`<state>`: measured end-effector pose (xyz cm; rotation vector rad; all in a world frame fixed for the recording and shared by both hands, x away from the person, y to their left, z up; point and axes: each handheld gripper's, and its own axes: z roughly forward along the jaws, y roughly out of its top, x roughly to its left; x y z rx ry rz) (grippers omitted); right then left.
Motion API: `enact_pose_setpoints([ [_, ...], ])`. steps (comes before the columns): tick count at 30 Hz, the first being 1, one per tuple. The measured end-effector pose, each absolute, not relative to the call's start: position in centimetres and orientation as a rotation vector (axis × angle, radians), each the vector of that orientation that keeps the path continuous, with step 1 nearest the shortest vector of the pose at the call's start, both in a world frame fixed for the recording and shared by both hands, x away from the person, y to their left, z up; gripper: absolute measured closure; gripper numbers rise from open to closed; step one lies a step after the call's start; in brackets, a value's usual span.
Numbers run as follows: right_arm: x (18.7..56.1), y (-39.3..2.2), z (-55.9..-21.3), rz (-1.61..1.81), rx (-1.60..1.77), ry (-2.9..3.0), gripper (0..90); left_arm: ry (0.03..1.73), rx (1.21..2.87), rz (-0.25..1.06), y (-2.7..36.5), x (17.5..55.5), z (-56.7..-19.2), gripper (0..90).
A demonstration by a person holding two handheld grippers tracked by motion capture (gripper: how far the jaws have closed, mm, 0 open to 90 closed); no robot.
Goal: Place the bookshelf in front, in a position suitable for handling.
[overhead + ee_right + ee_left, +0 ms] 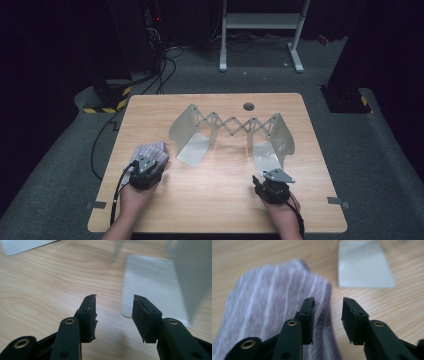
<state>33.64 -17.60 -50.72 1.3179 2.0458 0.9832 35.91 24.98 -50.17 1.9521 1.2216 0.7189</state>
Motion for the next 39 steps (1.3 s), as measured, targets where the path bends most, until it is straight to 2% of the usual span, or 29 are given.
enact_pose_setpoints([
  [8, 34.5, -21.9, -49.9, 0.984, 1.420, 1.859, 56.8, 1.113, 1.859, 0.701, 22.8, 38.7, -46.3, 52.2],
  [11, 35.4, -23.1, -49.4, 0.997, 1.449, 1.806, 57.7, 1.082, 1.855, 0.758, 21.6, 40.2, -44.9, 49.4],
  [14, 36.5, -23.7, -49.1, 1.005, 1.461, 1.789, 64.6, 1.087, 1.831, 0.747, 20.7, 41.8, -43.9, 49.3],
  [17, 37.6, -24.0, -49.2, 1.006, 1.493, 1.798, 79.1, 1.075, 1.828, 0.741, 20.1, 43.0, -43.4, 57.0],
  [18, 37.9, -23.9, -49.2, 0.999, 1.484, 1.805, 83.8, 1.078, 1.817, 0.739, 20.0, 43.2, -43.3, 64.0],
  [20, 38.1, -23.7, -49.0, 0.992, 1.462, 1.805, 89.3, 1.083, 1.801, 0.740, 20.0, 43.4, -43.3, 73.2],
  [22, 38.4, -23.6, -48.9, 0.992, 1.454, 1.803, 89.8, 1.085, 1.794, 0.747, 20.0, 43.4, -43.3, 80.4],
  [24, 38.7, -23.6, -48.9, 0.994, 1.445, 1.815, 90.0, 1.083, 1.794, 0.761, 19.9, 43.2, -43.3, 85.3],
  [29, 40.4, -23.0, -48.9, 0.982, 1.442, 1.821, 90.0, 1.077, 1.781, 0.781, 19.8, 41.7, -43.4, 86.2],
  [39, 45.4, -21.7, -48.7, 0.961, 1.456, 1.820, 89.6, 1.065, 1.768, 0.825, 19.2, 35.3, -43.7, 79.6],
])
